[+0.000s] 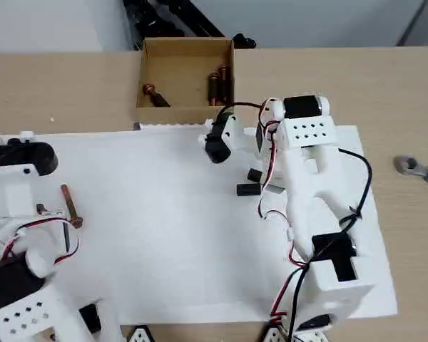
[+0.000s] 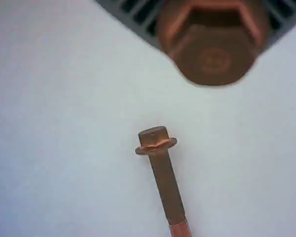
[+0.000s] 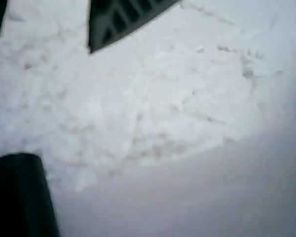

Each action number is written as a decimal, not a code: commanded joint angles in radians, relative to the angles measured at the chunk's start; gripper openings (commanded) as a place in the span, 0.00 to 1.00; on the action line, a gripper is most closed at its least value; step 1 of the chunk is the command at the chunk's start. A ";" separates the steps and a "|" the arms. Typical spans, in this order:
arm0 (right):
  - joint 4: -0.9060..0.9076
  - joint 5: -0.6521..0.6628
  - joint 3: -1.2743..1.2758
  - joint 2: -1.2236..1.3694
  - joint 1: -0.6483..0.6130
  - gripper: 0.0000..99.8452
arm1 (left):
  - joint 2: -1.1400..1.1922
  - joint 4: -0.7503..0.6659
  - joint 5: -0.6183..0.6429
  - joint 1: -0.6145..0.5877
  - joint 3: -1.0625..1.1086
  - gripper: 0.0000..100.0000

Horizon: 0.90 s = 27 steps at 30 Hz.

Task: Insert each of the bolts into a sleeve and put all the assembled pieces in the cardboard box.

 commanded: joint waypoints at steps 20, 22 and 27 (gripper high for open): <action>-0.073 -0.008 -0.048 0.094 0.001 0.23 | -0.009 0.003 -0.006 0.000 -0.010 0.01; -0.096 -0.021 -0.048 0.104 -0.001 0.23 | -0.009 0.003 -0.006 0.000 -0.010 0.01; -0.170 -0.057 -0.043 0.107 -0.019 0.23 | -0.009 0.003 -0.006 0.000 -0.010 0.01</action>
